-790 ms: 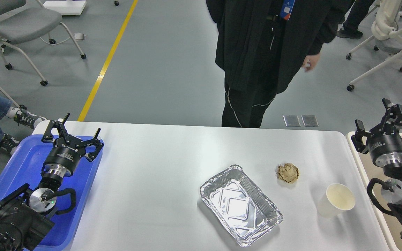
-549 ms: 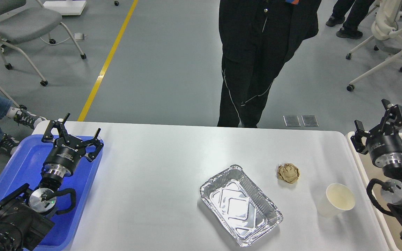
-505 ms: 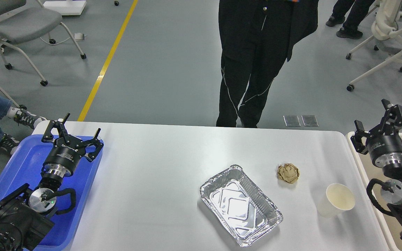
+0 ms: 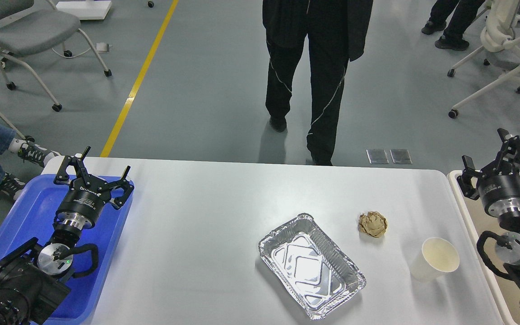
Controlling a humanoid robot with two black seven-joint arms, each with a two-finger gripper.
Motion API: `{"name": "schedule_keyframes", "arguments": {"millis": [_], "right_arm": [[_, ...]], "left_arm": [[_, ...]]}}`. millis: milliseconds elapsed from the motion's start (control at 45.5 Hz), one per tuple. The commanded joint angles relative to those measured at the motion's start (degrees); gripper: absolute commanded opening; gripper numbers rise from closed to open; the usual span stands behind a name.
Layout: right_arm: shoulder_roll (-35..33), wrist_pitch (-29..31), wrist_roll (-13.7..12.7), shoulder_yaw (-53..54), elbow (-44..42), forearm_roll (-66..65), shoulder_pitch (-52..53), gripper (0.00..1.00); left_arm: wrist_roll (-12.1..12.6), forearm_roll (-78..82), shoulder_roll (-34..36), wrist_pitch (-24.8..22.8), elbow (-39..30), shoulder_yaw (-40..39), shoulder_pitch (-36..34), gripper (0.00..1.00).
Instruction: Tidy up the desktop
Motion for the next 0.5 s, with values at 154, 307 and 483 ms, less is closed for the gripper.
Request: {"name": "schedule_keyframes", "arguments": {"millis": [154,307,483], "right_arm": [[0.1,0.2,0.0,0.4,-0.1,0.0,0.2,1.0],[0.2,0.0,0.0,0.4,-0.1,0.1,0.9,1.0],[0.5,-0.2,0.0,0.5,-0.1,0.1,1.3,1.0]], "left_arm": [[0.0,0.0,0.0,0.0,0.1,0.0,0.0,1.0],[0.0,0.0,0.0,0.0,0.1,0.0,0.0,1.0],[0.0,0.0,0.0,0.0,0.0,0.0,0.0,1.0]]}}
